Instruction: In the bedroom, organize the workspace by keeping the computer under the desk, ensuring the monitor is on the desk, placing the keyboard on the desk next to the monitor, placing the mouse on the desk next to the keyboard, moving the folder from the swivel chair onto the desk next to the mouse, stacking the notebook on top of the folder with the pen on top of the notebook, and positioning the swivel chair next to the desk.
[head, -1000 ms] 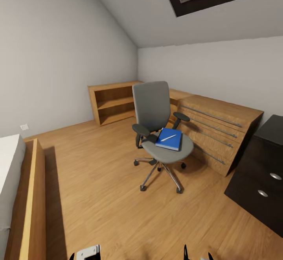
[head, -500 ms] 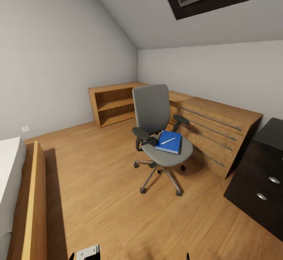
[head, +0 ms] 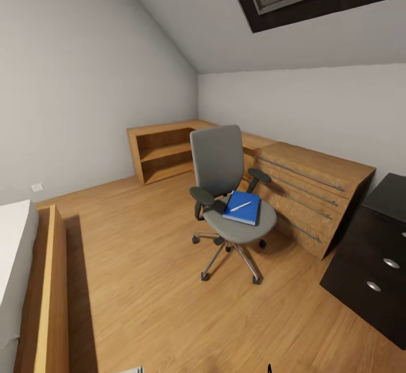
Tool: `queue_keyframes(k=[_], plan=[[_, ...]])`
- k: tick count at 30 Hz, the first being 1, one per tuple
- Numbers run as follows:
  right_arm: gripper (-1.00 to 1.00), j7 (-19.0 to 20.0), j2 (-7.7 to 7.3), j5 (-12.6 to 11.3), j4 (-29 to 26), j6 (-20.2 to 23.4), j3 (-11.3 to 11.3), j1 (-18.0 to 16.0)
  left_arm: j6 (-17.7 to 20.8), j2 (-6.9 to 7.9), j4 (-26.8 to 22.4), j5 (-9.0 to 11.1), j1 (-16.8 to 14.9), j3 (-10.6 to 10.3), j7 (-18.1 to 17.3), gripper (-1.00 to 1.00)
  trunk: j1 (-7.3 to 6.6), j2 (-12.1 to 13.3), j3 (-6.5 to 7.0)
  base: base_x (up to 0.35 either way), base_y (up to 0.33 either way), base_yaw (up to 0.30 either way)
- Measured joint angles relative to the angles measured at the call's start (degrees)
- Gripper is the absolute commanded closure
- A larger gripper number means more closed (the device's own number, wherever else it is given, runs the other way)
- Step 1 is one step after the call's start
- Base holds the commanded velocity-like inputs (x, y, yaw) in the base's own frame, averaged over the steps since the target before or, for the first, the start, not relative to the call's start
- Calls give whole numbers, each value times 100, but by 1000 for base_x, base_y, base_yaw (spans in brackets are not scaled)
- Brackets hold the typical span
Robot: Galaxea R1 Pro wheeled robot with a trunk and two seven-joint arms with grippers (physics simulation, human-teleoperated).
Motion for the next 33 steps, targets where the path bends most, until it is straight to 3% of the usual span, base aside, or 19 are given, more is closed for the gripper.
queue_keyframes(k=[11, 21, 33], plan=[[-100, 1, 0, -6, 5, 85, 4, 1, 56, 2, 58, 13, 0, 4, -5, -100, -242, 441, 198, 0, 0, 0], [-100, -1, 0, -15, -10, 406, -2, 0, 458, 4, 63, 17, 0, 4, -10, -100, -461, 842, 377, 0, 0, 0], [-100, -9, 35, -38, -19, 514, -18, 0, 500, -5, 64, 17, 0, 12, -5, -100, -725, 1324, 593, 0, 0, 0]])
